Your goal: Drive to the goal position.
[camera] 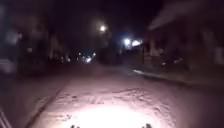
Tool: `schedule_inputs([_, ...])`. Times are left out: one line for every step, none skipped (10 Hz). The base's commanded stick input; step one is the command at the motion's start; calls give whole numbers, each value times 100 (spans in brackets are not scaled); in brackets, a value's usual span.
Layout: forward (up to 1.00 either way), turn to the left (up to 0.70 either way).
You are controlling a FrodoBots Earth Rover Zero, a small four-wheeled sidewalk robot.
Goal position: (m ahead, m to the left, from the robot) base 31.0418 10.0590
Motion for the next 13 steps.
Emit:
schedule_inputs([100, 0])
schedule_inputs([100, 0])
schedule_inputs([100, 0])
schedule_inputs([100, 0])
schedule_inputs([100, 0])
schedule_inputs([100, 0])
schedule_inputs([100, 0])
schedule_inputs([100, 0])
schedule_inputs([100, 0])
schedule_inputs([100, 0])
schedule_inputs([100, 12])
schedule_inputs([100, 32])
schedule_inputs([100, 32])
